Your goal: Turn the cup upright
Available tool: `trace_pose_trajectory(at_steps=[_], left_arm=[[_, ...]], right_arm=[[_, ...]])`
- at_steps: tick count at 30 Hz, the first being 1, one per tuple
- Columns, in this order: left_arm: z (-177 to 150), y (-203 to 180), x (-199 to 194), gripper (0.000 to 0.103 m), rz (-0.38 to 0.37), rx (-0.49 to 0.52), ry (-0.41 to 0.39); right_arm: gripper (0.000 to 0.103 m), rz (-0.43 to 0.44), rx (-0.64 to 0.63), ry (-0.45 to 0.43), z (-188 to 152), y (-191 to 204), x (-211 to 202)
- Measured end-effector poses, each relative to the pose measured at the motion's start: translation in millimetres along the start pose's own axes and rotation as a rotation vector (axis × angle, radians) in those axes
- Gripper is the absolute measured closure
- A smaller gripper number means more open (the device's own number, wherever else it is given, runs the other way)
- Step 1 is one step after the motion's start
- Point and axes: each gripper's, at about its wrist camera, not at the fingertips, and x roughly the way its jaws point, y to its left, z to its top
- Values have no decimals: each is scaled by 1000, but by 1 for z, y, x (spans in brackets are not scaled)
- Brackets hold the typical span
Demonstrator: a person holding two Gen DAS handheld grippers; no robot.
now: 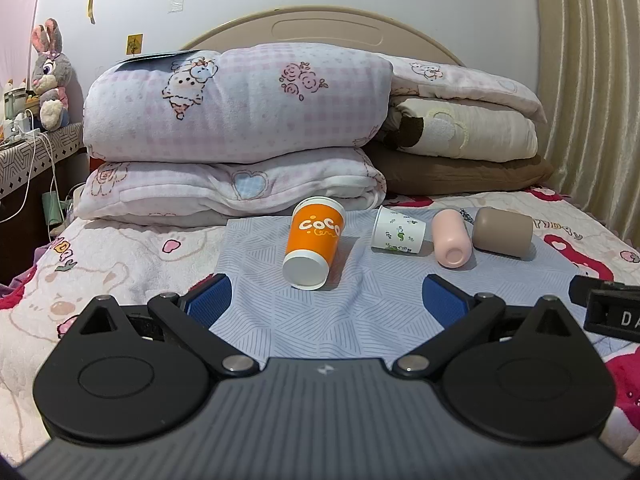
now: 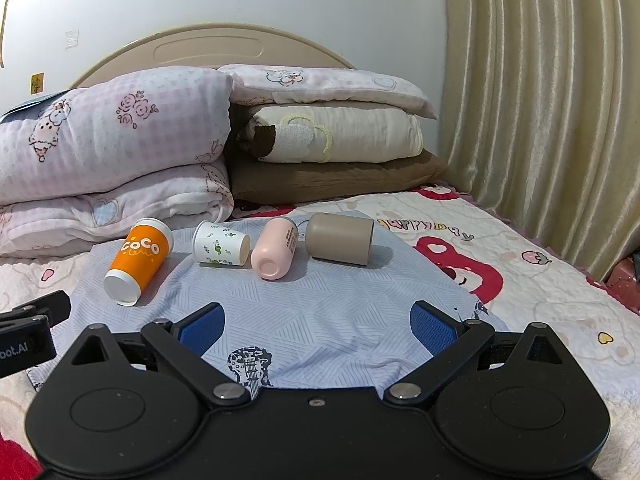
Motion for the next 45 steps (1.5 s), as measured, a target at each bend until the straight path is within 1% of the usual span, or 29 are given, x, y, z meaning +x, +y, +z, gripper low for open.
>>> trace_pose_trajectory(at_steps=[31, 35, 38, 41, 43, 45], left_arm=[[0, 2, -2, 0, -2, -1, -3], [3, 3, -2, 0, -2, -4, 17], [14, 2, 0, 0, -3, 9, 77], [32, -3, 4, 0, -30, 45, 140], [46, -8, 9, 0, -51, 73, 163], [60, -12, 15, 0, -72, 105, 172]], right_arm=[[2, -4, -4, 5, 1, 1, 1], [2, -2, -5, 8, 0, 0, 1], [2, 31, 5, 30, 2, -4, 1], [2, 122, 16, 75, 15, -12, 3], [2, 194, 12, 98, 27, -18, 6], [2, 246, -13, 84, 39, -23, 10]])
